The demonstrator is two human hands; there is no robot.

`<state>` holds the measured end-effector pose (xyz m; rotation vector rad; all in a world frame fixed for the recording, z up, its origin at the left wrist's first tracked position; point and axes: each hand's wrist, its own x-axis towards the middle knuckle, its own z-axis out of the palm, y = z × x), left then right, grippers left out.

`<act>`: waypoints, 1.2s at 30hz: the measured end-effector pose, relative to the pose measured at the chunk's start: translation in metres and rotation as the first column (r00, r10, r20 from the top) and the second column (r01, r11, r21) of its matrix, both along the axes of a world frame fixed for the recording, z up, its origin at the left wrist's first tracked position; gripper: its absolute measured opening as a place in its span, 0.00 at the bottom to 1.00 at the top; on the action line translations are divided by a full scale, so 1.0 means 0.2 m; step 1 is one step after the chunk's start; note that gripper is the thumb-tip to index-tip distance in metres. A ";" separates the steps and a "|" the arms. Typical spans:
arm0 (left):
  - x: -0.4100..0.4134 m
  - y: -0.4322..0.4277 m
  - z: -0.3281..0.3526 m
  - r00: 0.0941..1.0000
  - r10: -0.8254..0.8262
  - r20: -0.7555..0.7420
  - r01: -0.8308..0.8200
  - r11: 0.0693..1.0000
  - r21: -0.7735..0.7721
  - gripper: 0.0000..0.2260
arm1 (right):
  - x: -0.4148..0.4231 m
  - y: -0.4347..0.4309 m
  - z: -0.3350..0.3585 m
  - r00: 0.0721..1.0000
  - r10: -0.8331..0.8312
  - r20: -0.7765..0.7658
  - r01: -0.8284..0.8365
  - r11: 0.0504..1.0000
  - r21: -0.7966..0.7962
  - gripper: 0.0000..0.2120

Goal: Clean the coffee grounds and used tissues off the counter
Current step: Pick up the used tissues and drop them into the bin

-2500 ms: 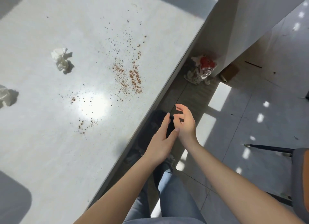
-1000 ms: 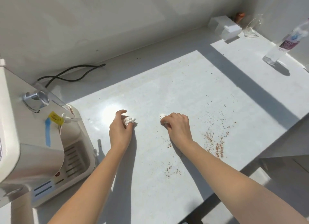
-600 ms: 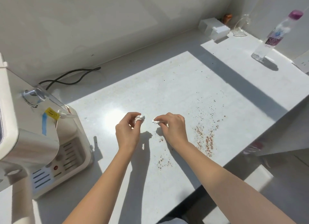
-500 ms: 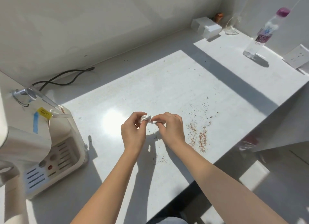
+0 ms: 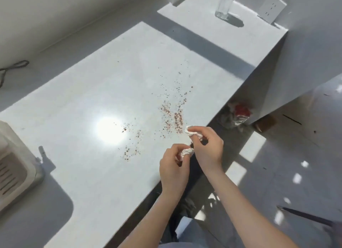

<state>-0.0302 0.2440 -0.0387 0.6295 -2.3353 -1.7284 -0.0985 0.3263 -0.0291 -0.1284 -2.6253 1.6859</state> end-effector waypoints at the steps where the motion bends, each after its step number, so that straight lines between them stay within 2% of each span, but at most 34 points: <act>1: 0.04 0.05 -0.04 0.999 -0.028 0.025 0.027 0.999 0.045 0.06 | 0.04 0.05 -0.05 0.998 -0.056 -0.006 0.055 0.998 -0.024 0.15; 3: 0.13 0.12 -0.15 0.992 -0.064 0.105 0.049 0.989 0.139 0.05 | 0.11 0.14 -0.17 0.990 -0.141 0.022 0.142 0.989 -0.042 0.17; 6: 0.24 0.15 -0.35 0.945 -0.052 0.324 -0.014 0.980 0.197 0.04 | 0.22 0.24 -0.40 0.957 -0.231 0.178 0.241 0.970 -0.037 0.17; 11: 0.28 0.13 -0.62 0.772 -0.090 0.629 -0.073 0.971 0.229 0.04 | 0.36 0.31 -0.74 0.829 -0.234 0.508 0.316 0.945 -0.080 0.17; 14: 0.26 0.13 -0.73 0.757 -0.197 0.624 0.020 0.960 0.279 0.14 | 0.40 0.33 -0.87 0.707 -0.229 0.669 0.369 0.926 -0.073 0.17; 15: 0.24 0.13 -0.76 0.757 -0.212 0.619 0.031 0.957 0.289 0.15 | 0.40 0.34 -0.91 0.667 -0.212 0.714 0.370 0.926 -0.071 0.17; 18: 0.17 0.13 -0.85 0.698 -0.198 0.688 -0.075 0.936 0.345 0.05 | 0.39 0.35 -0.98 0.576 -0.162 0.801 0.317 0.948 -0.036 0.17; 19: 0.15 0.13 -0.86 0.667 -0.191 0.720 -0.133 0.920 0.368 0.06 | 0.39 0.35 -0.99 0.560 -0.153 0.814 0.301 0.953 -0.028 0.19; 20: 0.14 0.14 -0.88 0.645 -0.201 0.737 -0.166 0.905 0.391 0.12 | 0.39 0.36 -0.99 0.553 -0.138 0.821 0.289 0.957 -0.034 0.21; 22: 0.12 0.14 -0.89 0.638 -0.232 0.734 -0.152 0.897 0.416 0.21 | 0.38 0.36 -0.99 0.553 -0.103 0.827 0.272 0.960 -0.063 0.23; 24: 0.12 0.15 -0.85 0.643 -0.261 0.720 -0.097 0.905 0.415 0.24 | 0.37 0.37 -0.98 0.571 -0.092 0.816 0.262 0.962 -0.074 0.24; 30: 0.08 0.17 -0.73 0.600 -0.323 0.732 0.031 0.924 0.382 0.27 | 0.34 0.36 -0.90 0.651 -0.134 0.748 0.271 0.961 -0.064 0.23; 33: 0.07 0.14 -0.66 0.654 -0.339 0.677 0.144 0.933 0.328 0.26 | 0.32 0.34 -0.81 0.715 -0.126 0.687 0.233 0.970 -0.065 0.23; 36: 0.10 0.08 -0.56 0.666 -0.331 0.668 0.156 0.938 0.309 0.27 | 0.30 0.34 -0.70 0.798 -0.083 0.597 0.147 0.987 -0.058 0.23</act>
